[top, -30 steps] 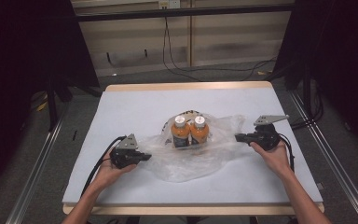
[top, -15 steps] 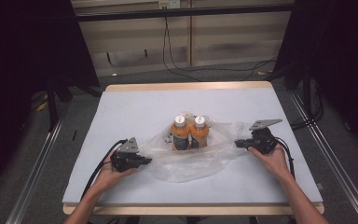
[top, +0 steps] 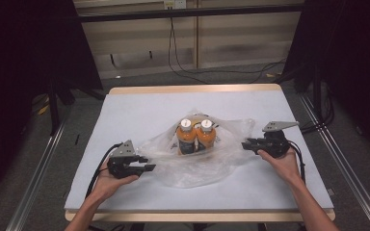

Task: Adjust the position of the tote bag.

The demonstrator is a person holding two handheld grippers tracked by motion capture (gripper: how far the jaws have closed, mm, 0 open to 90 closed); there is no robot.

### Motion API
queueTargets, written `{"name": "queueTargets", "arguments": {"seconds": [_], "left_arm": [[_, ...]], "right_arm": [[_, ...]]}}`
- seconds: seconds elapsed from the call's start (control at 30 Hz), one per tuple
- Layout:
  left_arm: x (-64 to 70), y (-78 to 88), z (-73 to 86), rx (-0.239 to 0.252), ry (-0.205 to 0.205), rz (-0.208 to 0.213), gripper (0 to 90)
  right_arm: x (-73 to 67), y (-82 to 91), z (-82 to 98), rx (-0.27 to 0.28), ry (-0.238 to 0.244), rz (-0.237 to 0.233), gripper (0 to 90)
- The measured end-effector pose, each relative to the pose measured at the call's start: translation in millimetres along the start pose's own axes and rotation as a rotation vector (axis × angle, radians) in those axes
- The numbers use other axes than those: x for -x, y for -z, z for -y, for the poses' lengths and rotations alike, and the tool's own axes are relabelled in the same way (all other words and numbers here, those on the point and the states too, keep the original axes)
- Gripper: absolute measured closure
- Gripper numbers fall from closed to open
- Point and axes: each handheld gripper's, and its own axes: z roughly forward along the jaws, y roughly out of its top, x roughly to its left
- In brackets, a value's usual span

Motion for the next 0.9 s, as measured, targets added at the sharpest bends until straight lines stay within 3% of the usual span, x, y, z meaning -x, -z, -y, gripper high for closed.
{"name": "queueTargets", "arguments": {"seconds": [0.13, 0.27, 0.5, 0.9], "left_arm": [[5.8, 15.3, -2.2, 0.055, 0.005, -0.006, 54.6], [8.8, 24.2, -7.3, 0.094, -0.003, -0.019, 55.7], [16.2, 24.6, -26.6, 0.129, -0.033, 0.004, 60.4], [0.6, 19.4, -53.6, 0.159, -0.048, -0.009, 73.2]], "right_arm": [[-4.6, 9.9, -7.9, 0.057, -0.006, -0.004, 58.1], [-6.9, 20.4, -9.8, 0.085, 0.004, 0.005, 53.9], [-13.0, 37.8, -15.5, 0.126, 0.006, 0.014, 48.4], [-14.5, 69.3, -20.4, 0.177, -0.002, 0.053, 44.4]]}}
